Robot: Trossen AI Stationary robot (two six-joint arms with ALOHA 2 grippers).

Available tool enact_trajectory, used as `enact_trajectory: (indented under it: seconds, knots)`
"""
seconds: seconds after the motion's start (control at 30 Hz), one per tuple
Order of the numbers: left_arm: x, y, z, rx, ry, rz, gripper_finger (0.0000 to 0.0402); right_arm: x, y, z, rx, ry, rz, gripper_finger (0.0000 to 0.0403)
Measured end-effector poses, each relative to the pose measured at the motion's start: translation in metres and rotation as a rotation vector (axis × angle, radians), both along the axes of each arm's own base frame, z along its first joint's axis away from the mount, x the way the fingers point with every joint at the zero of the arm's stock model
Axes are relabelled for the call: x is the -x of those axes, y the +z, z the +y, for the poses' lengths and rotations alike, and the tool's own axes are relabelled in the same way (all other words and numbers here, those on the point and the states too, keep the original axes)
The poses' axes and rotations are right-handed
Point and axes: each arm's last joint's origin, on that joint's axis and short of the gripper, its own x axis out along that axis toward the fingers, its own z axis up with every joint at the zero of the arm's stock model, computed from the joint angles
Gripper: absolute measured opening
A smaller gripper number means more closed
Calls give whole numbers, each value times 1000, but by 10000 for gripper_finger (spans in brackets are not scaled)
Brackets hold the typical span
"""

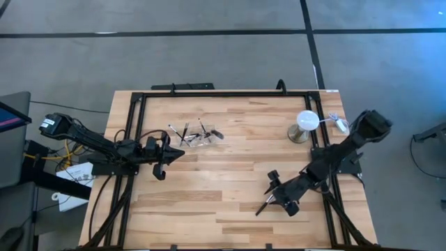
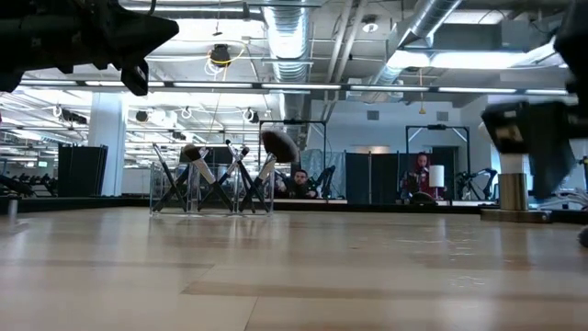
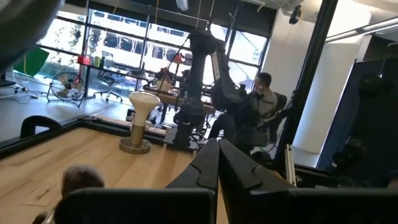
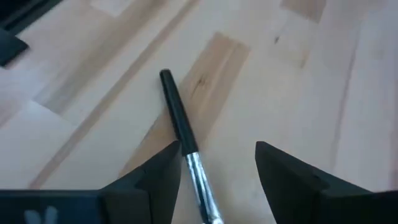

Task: Put items in baskets/containers
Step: Put the blush brush into the transparent organizer

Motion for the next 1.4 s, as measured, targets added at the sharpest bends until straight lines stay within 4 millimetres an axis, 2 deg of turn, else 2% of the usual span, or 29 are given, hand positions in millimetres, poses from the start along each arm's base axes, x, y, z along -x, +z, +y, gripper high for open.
enact_trajectory:
  seconds: [0.13, 0.3, 0.4, 0.6, 0.77, 0.9, 1.1, 1.23, 1.4]
  knots:
    - [0, 0, 0, 0, 0, 1, 6, 1, -27, -1, -5, -36, 51, 180]
    - [0, 0, 0, -1, 0, 2, 6, -4, -42, 1, 20, -58, 71, 156]
    - [0, 0, 0, 0, 0, 2, 6, -6, -43, 0, 45, -42, 51, 125]
    - [0, 0, 1, 4, 22, 2, 6, -13, -39, -2, 60, 62, -33, 29]
    - [0, 0, 1, 37, 29, 1, 6, -23, -37, -9, 72, 16, -88, 39]
    - [-3, 7, 0, 94, 13, -21, 6, -41, -26, -15, 153, 11, -165, 52]
    - [-15, 16, -5, 21, -28, -18, 6, -77, -1, -29, 270, 29, -297, 32]
    - [-26, 11, -7, -16, -16, 40, 17, -100, 17, -42, 352, 0, -368, 40]
    - [-35, -1, 1, 15, 30, 116, 52, -122, 36, -60, 586, 60, -360, 44]
